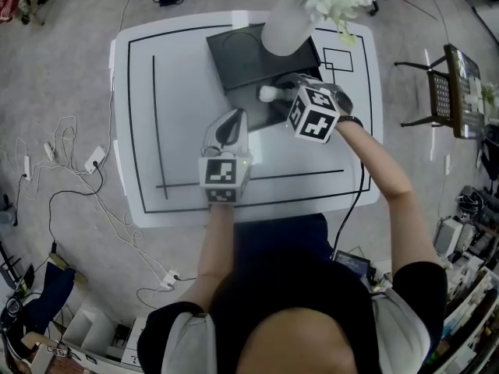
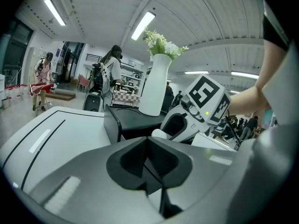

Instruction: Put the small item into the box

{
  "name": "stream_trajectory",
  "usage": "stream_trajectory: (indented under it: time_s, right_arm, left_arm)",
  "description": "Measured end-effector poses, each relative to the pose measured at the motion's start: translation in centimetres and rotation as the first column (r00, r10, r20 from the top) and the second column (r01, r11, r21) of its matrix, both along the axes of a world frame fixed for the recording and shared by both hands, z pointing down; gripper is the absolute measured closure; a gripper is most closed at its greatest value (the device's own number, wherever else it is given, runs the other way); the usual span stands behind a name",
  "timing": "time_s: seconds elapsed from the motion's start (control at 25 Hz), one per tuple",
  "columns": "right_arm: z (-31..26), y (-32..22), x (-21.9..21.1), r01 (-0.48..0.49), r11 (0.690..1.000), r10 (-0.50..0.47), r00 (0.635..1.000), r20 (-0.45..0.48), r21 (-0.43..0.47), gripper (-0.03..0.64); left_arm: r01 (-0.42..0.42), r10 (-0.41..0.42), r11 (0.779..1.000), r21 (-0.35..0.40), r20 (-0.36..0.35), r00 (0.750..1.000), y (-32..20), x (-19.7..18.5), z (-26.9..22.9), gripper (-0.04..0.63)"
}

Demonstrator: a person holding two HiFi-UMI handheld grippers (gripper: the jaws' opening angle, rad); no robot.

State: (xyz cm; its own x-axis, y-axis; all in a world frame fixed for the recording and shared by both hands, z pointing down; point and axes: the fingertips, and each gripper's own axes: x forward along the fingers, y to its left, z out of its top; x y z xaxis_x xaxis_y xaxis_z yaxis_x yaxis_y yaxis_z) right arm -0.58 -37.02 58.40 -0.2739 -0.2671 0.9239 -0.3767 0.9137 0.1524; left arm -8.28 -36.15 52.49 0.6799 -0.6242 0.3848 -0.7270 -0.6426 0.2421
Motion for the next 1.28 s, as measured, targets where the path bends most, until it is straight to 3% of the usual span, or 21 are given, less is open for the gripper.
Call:
stream_trajectory:
  time_s: [0.76,1.28]
  right_arm:
    - [1.4,0.2,-0.6,0.069,0.997,-0.069,0.997,-0.020,-0.031,0.479]
    - [1.5,0.1,-0.5,0.037,0.998,-0.036,0.999,0.020,-0.042,0.476]
  left_arm:
    - [0.009,-0.009,1.000,0.002,0.020,1.000,-0.2,0.0,0.3,0.584]
    - [0.018,-0.018,1.000,-0.004,0.027,0.999,-0.1,0.0,0.4,0.584]
